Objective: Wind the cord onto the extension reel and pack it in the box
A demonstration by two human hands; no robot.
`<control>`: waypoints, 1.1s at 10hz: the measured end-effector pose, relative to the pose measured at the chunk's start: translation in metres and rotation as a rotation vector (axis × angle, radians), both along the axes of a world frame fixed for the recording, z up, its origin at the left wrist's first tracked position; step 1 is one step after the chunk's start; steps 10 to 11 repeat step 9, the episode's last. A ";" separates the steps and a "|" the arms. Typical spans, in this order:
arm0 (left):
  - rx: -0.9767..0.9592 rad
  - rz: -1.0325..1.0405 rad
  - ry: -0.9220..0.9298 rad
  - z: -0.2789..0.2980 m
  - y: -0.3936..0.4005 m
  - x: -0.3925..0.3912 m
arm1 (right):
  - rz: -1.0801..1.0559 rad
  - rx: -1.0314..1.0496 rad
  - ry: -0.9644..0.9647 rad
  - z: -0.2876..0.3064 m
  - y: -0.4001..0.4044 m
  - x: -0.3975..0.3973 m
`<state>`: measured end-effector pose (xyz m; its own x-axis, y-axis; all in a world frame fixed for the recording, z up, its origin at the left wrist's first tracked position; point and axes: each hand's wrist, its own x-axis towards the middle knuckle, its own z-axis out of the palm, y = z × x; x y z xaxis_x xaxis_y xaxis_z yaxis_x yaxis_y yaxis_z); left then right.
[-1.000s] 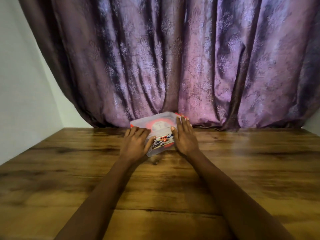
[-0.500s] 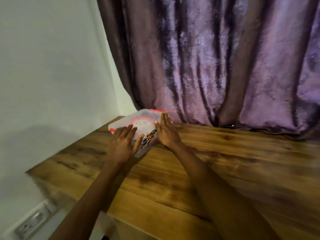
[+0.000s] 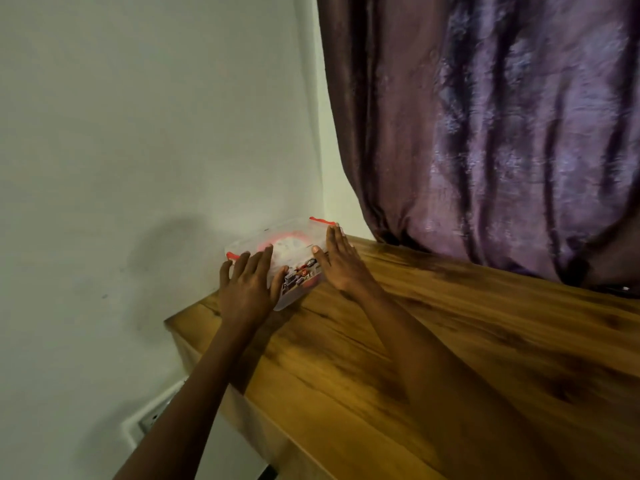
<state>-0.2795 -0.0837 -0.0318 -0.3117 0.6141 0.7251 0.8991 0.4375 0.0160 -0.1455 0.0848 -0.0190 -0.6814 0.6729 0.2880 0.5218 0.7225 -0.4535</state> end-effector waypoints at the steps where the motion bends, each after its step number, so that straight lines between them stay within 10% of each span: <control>1: -0.020 0.057 0.006 -0.002 0.003 -0.015 | 0.020 -0.005 -0.016 -0.002 0.010 -0.019; 7: 0.077 0.122 -0.099 -0.007 0.021 -0.018 | 0.094 -0.003 -0.048 0.000 0.027 -0.012; 11: 0.065 -0.253 0.085 0.006 0.041 0.053 | -0.022 -0.021 -0.046 -0.007 0.044 0.085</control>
